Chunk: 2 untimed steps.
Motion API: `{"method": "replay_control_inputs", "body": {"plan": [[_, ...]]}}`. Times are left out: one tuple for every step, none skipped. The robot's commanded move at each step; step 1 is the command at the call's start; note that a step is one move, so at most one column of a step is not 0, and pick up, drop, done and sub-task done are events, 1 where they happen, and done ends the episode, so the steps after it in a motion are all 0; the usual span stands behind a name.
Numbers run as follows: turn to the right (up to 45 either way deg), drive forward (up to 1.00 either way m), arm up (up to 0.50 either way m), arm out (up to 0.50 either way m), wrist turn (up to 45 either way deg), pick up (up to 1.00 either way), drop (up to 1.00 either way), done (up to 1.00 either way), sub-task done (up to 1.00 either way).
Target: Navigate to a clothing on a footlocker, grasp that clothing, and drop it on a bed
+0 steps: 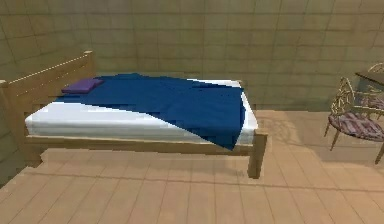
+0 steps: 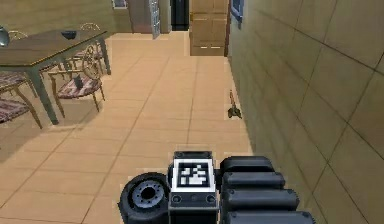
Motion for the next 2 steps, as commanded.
{"method": "replay_control_inputs", "body": {"plan": [[3.0,0.0,0.0,0.0,0.0,0.0,0.0,0.0,0.0],[0.0,0.05,0.0,0.0,0.0,0.0,0.0,0.0,0.0]]}}
